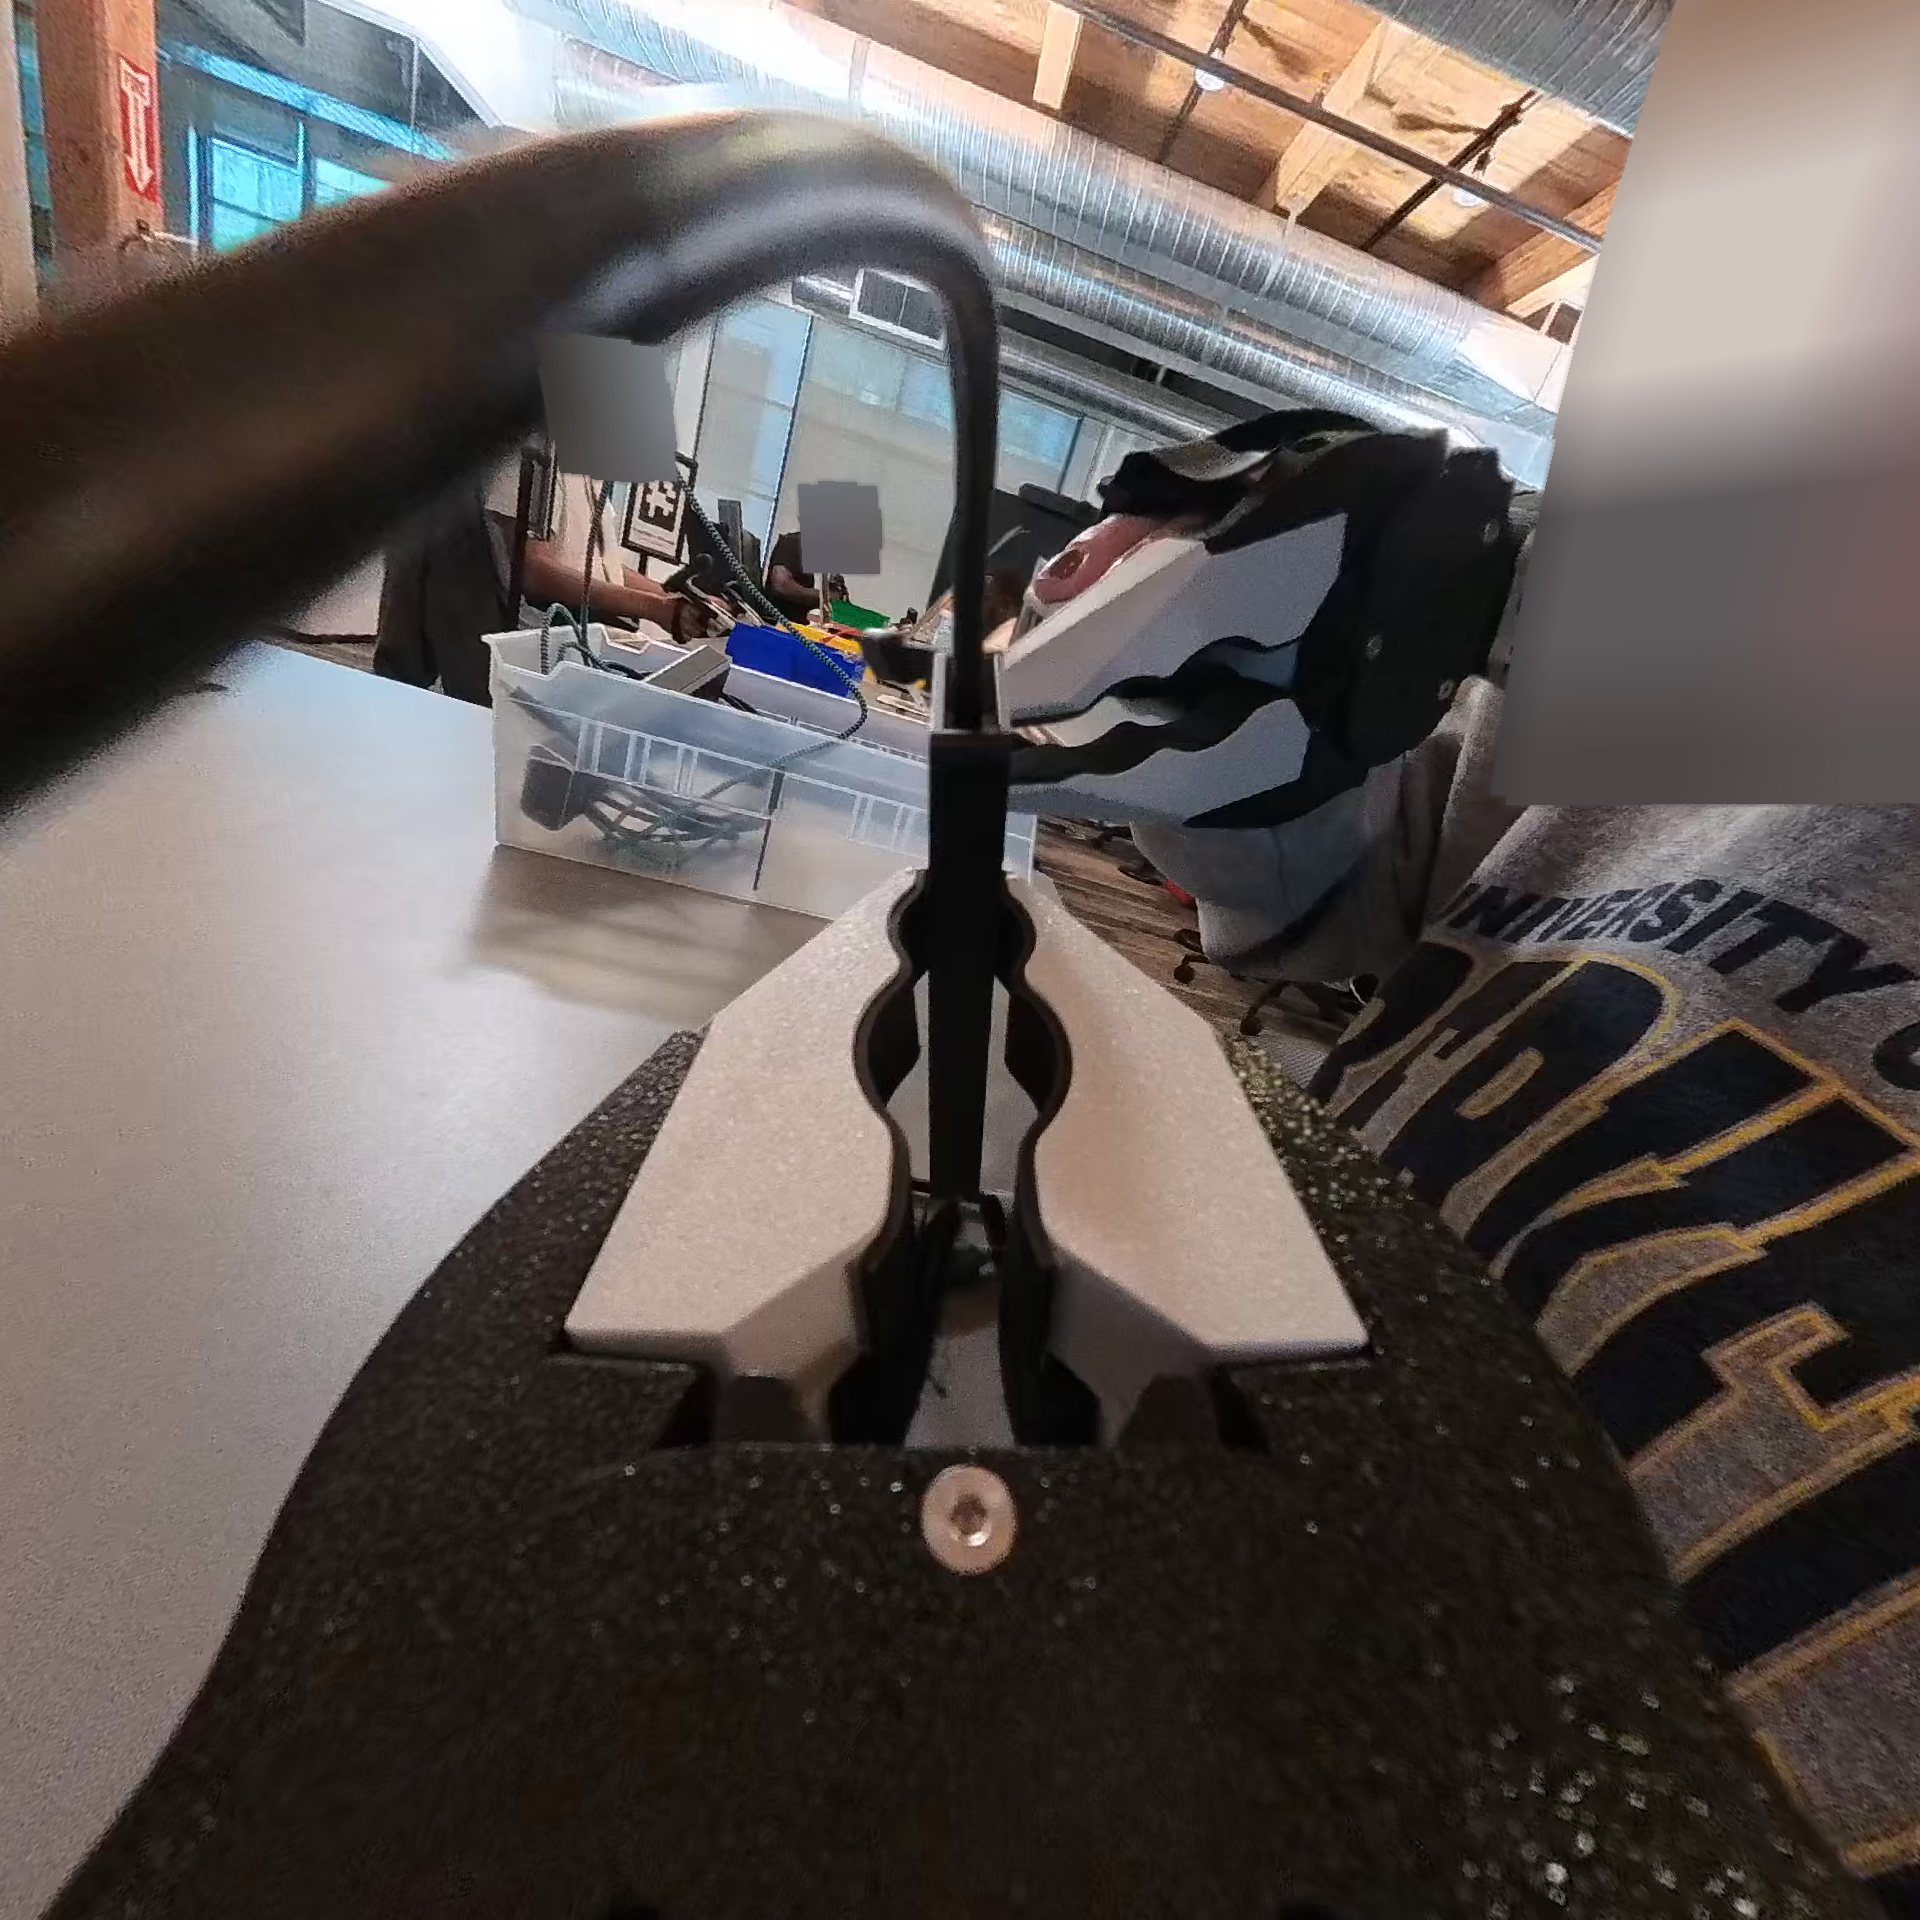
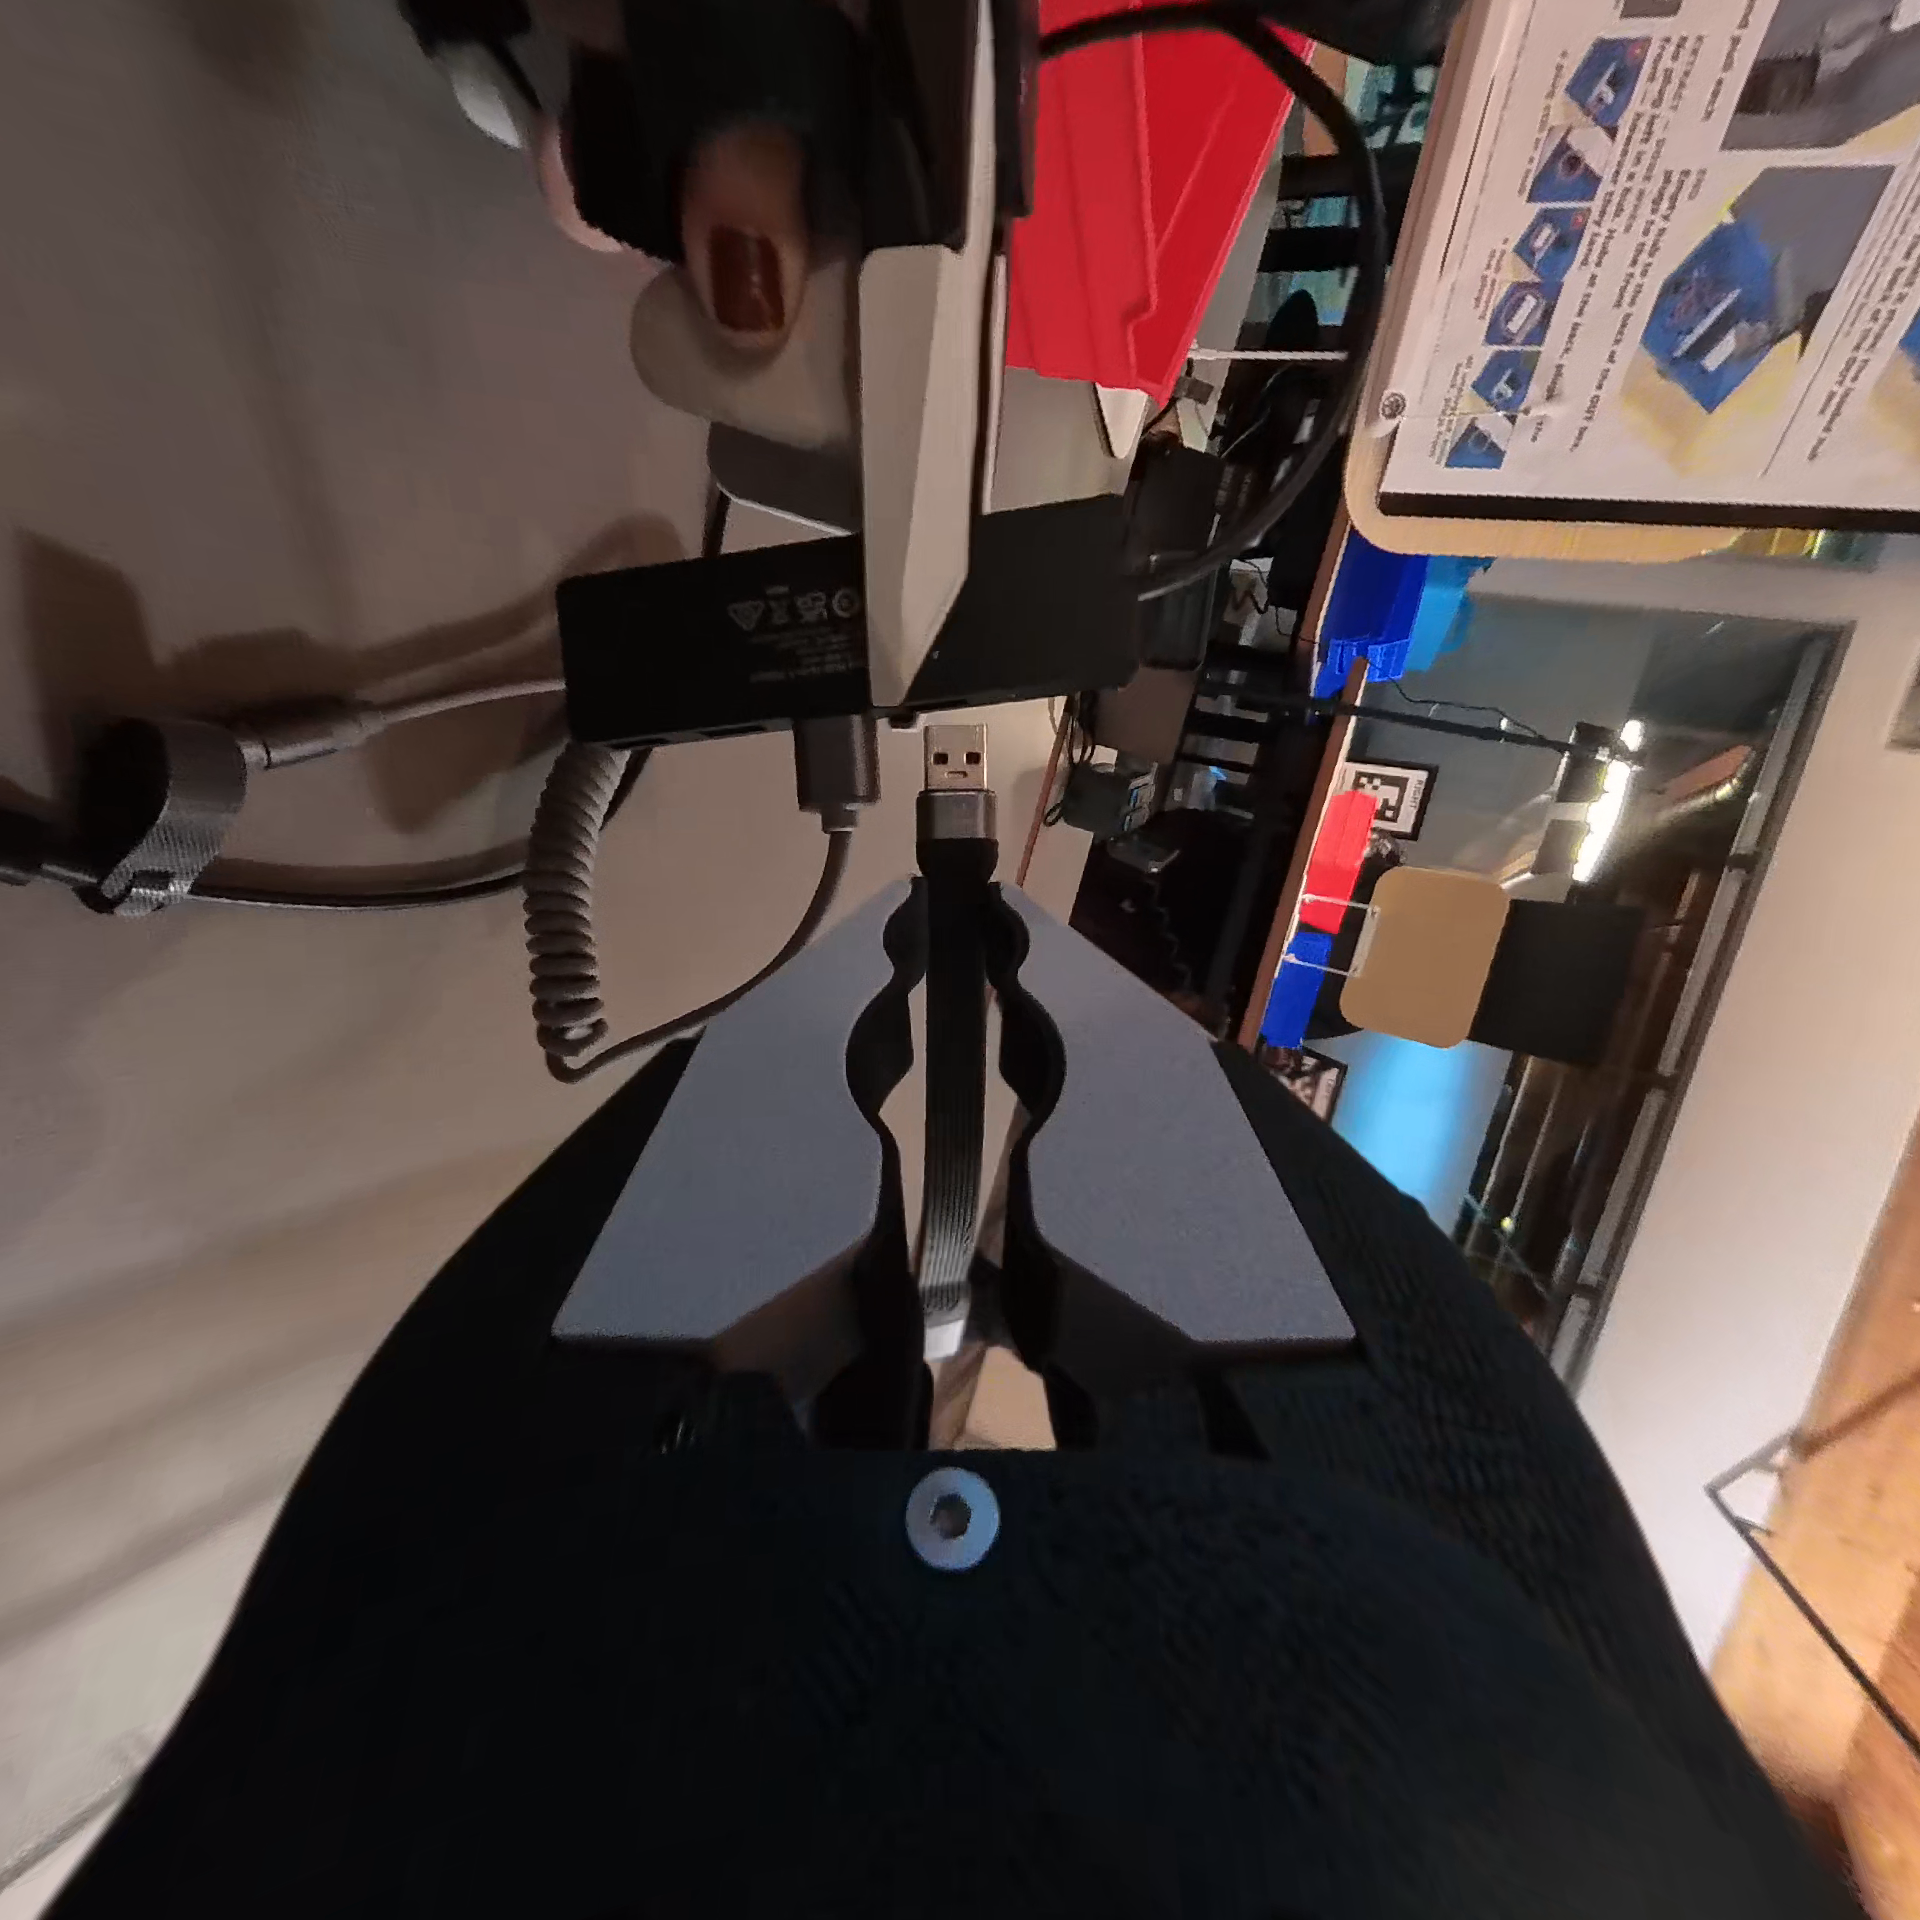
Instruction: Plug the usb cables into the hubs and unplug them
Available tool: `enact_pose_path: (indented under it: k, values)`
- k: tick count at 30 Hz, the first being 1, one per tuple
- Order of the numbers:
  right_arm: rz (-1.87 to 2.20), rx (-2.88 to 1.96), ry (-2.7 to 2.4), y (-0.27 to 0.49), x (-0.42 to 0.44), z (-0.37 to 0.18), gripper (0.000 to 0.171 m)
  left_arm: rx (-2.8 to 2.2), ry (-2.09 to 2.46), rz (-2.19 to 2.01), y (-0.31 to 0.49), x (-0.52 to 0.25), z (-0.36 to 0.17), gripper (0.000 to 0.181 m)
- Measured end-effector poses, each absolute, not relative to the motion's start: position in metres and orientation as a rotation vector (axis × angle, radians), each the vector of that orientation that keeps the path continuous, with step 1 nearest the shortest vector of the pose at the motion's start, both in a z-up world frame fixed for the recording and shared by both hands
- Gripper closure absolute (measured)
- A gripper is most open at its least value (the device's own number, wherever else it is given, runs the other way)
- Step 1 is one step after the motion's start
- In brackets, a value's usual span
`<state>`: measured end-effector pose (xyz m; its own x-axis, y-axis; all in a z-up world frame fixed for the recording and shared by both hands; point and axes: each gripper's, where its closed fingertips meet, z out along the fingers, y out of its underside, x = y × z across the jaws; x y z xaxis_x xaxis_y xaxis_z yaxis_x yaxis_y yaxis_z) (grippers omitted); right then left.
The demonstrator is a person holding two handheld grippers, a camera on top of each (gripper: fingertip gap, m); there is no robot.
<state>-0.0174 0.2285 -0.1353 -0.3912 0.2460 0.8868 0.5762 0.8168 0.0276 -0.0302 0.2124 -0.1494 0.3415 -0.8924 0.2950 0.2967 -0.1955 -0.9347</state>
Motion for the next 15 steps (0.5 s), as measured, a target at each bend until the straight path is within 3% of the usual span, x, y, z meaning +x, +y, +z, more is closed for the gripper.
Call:
enact_pose_path:
  k: [15]
  values:
    - [-0.418, -0.548, -2.021, 0.2230, -0.0204, -0.1391, 0.163, -1.365, 0.615, -1.223, 0.2103, -0.0277, -0.1513, 0.174]
